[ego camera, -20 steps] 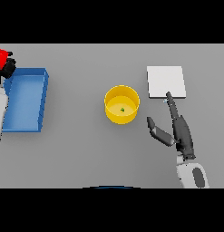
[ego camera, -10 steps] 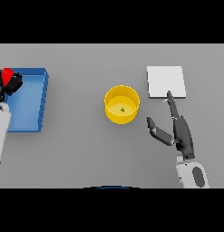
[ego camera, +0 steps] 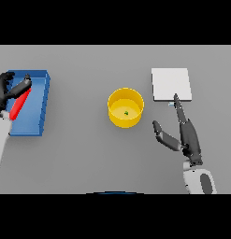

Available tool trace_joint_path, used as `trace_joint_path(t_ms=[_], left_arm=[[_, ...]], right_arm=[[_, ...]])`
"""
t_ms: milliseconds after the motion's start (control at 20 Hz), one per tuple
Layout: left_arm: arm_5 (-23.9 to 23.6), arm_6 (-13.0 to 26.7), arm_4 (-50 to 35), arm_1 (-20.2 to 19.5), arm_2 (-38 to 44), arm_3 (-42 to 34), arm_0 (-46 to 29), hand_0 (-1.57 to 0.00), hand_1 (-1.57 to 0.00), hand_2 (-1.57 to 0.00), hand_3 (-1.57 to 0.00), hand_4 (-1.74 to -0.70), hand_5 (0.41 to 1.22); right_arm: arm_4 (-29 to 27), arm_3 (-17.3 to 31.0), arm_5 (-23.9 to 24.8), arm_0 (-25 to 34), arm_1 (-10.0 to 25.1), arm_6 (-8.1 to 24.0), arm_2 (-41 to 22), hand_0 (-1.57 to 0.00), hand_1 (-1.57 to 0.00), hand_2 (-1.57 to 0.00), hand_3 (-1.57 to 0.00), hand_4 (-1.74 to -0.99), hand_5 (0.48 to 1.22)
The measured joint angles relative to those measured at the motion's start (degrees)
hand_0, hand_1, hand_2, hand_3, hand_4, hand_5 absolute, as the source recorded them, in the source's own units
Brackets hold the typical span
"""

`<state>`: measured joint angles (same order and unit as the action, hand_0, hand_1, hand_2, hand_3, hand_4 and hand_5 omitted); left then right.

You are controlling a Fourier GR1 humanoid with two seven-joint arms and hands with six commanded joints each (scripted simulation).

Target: Pick up the red beaker and tilt it to pour out 1 green nut into yellow bowl. Pick up the yellow bowl and place it on the metallic measuring scale.

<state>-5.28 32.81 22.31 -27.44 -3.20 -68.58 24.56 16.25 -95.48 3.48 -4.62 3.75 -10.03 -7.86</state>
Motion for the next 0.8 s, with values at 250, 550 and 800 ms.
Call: trace_joint_path(t_ms=[250,550,800], left_arm=[[-0.12,-3.75,-0.40,-0.23,0.35,1.56,0.30,-0.10,-0.08,-0.09,-0.08,-0.78,0.651],[-1.13,-5.27,0.08,0.75,-0.43,0.71,0.38,-0.03,-0.02,-0.02,-0.02,-0.74,0.664],[-1.22,-4.52,0.58,0.34,-0.73,-0.04,0.45,-0.01,-0.01,-0.01,-0.01,-0.74,0.685]], right_arm=[[1.30,0.74,0.18,0.56,0.12,1.86,-0.50,0.00,0.00,0.00,0.00,-1.020,0.640],[8.99,3.00,-9.02,9.37,11.21,4.75,-4.94,0.00,0.00,0.00,0.00,-1.094,0.677],[18.26,6.96,-15.89,20.40,17.39,5.42,-11.99,0.00,0.00,0.00,0.00,-1.197,0.677]])
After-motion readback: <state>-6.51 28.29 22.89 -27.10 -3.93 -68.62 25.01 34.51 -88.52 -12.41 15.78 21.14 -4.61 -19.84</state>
